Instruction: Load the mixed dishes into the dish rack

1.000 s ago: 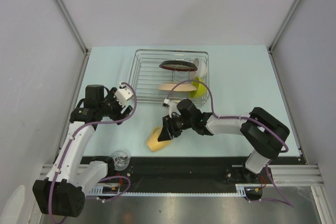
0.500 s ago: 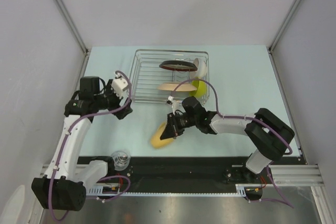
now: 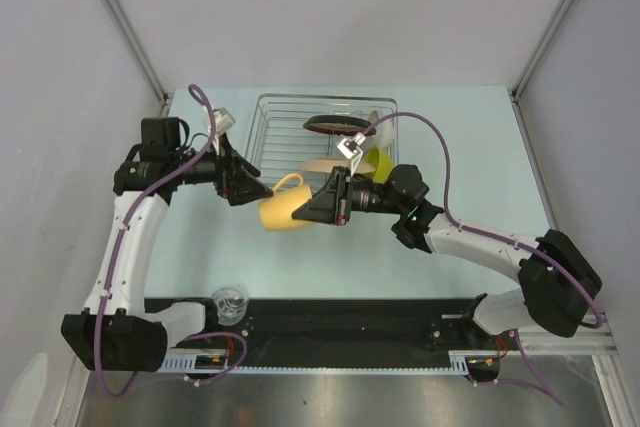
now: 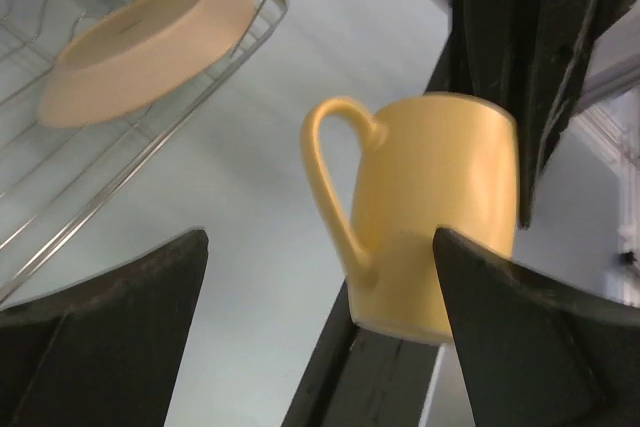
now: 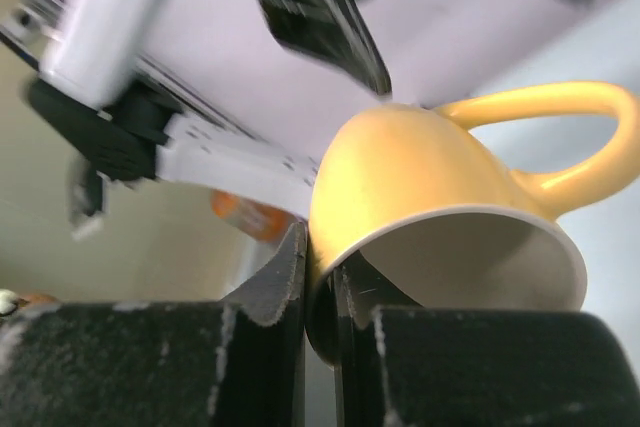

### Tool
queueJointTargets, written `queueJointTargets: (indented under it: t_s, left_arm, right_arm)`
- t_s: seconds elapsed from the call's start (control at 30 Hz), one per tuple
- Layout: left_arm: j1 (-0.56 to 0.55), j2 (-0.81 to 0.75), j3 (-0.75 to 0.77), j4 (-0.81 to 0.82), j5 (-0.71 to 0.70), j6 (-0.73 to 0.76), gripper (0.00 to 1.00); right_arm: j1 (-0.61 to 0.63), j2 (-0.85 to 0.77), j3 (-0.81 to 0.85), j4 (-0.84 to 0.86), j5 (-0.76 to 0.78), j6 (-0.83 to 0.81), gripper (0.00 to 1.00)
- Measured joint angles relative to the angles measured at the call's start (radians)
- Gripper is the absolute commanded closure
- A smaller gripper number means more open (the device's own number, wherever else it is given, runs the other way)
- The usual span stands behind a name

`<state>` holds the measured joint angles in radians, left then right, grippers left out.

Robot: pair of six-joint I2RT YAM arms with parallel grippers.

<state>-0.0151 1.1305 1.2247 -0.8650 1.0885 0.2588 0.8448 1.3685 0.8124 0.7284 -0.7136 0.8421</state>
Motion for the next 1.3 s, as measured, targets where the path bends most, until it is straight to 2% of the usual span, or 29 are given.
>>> queueJointTargets:
  t_s: [0.17,0.33,0.57,0.93,1.3]
  left_arm:
    - [0.011,0.033,0.000,0.026,0.132,-0.087,0.00]
    - [0.031,0.034,0.000,0.047,0.226,-0.156,0.00]
    - [0.039,0.033,-0.014,0.046,0.254,-0.164,0.00]
    - [0.050,0.037,-0.082,0.034,0.339,-0.191,0.00]
    - [0.051,0.061,-0.101,0.024,0.364,-0.206,0.00]
  right_arm:
    - [-0.032,0.093,0.011,0.253,-0.023,0.177,1.00]
    - [-0.038,0.169,0.029,0.361,-0.021,0.266,1.00]
    - [-0.048,0.174,0.038,0.437,-0.026,0.307,1.00]
    - [-0.084,0.174,0.050,0.451,-0.036,0.310,1.00]
    - [-0.086,0.226,0.084,0.484,-0.029,0.330,1.00]
